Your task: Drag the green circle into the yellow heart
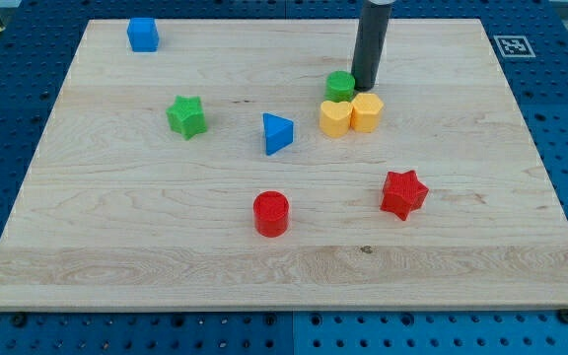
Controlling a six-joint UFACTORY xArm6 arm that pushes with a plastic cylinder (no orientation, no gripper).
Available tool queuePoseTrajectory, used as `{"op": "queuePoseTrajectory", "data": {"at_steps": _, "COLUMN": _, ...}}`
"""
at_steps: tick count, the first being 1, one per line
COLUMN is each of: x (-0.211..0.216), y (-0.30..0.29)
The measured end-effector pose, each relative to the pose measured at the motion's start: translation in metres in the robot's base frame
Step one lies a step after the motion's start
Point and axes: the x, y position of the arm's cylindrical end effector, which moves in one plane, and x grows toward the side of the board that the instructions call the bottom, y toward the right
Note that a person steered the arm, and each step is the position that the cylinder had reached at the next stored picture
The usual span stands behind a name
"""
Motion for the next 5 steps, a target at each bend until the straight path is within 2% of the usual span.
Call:
{"op": "queuePoseTrajectory", "data": {"at_steps": 2, "x": -0.024, "y": -0.004}}
{"op": "queuePoseTrajectory", "data": {"at_steps": 4, "x": -0.014, "y": -0.023}}
{"op": "queuePoseTrajectory", "data": {"at_steps": 5, "x": 0.020, "y": -0.023}}
